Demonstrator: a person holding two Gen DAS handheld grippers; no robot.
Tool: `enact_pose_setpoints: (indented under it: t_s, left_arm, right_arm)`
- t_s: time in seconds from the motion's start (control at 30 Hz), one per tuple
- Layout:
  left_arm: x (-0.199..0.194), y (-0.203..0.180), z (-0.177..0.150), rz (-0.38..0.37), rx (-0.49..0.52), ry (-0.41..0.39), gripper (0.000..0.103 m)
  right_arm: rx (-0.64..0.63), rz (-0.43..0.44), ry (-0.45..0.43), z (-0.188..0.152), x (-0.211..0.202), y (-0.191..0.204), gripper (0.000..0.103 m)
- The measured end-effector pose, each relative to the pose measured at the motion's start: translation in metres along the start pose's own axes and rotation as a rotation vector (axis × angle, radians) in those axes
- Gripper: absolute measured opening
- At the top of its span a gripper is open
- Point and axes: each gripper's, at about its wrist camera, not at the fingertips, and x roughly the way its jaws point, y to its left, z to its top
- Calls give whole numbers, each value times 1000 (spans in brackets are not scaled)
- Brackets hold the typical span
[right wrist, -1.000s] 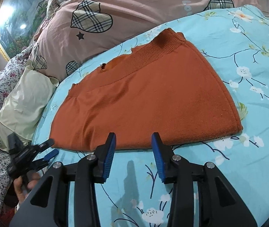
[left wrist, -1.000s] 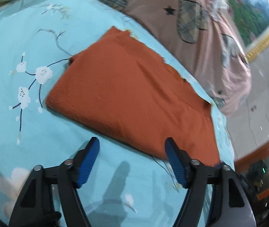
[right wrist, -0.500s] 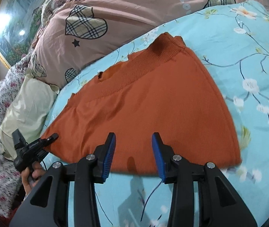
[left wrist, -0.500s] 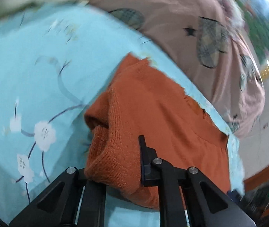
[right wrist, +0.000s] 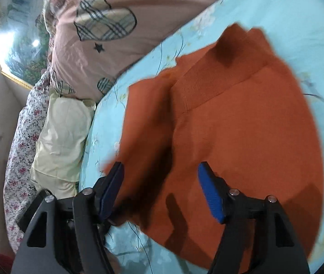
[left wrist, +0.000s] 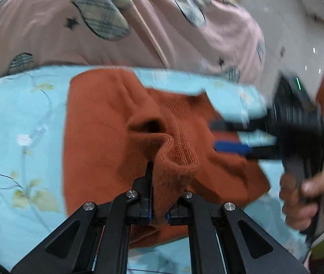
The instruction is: Fold small clothes
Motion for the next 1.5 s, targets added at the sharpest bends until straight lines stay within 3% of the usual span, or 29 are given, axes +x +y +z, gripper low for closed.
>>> enact_pose_setpoints:
  t_s: [0.27, 0.3, 0.33, 0.37, 0.47, 0.6, 0.73, 0.8, 0.9, 1.03, 1.33, 1.43, 1.5]
  left_arm:
    - [9, -10, -14, 29, 73, 14, 6]
    - [8, -8, -13, 22, 67, 11, 6]
    - [4, -7, -12, 14, 62, 5, 6]
    - [3, -8, -11, 10, 61, 1, 6]
    - [-8, -16, -9, 8, 71, -18, 6]
    - [-25, -36, 9, -75, 82, -72, 6]
    - [-23, -80, 22, -167, 128, -91, 6]
    - [-10, -94, 22, -211, 128, -66, 6]
    - [27, -112, 14, -264, 111, 24, 6]
    - [60, -123, -1, -265, 105, 112, 6]
    - [73, -124, 0, -269, 98, 144, 10]
    - [68, -122, -2, -283, 92, 158, 18]
    - [52, -113, -4, -296, 101, 152, 28]
  right_arm:
    - [5, 10, 109, 37, 76, 11, 67]
    - [-12, 19, 112, 40, 80, 15, 62]
    - [-31, 24, 115, 41, 83, 21, 35]
    - [-45, 26, 119, 42, 83, 27, 24]
    - [-110, 40, 46, 44, 52, 38, 20]
    - [-178, 22, -68, 48, -9, 40, 19]
    - [-218, -103, -138, 47, -58, 16, 19]
    - [-189, -190, -123, 44, -63, -11, 18]
    - [-133, -251, -79, 38, -54, -48, 17]
    - [-84, -207, -88, 35, -55, -69, 15]
    - [-102, -240, -111, 34, -56, -69, 15]
    - [-114, -298, -140, 29, -68, -61, 22]
    - [-132, -355, -163, 24, -78, -57, 40]
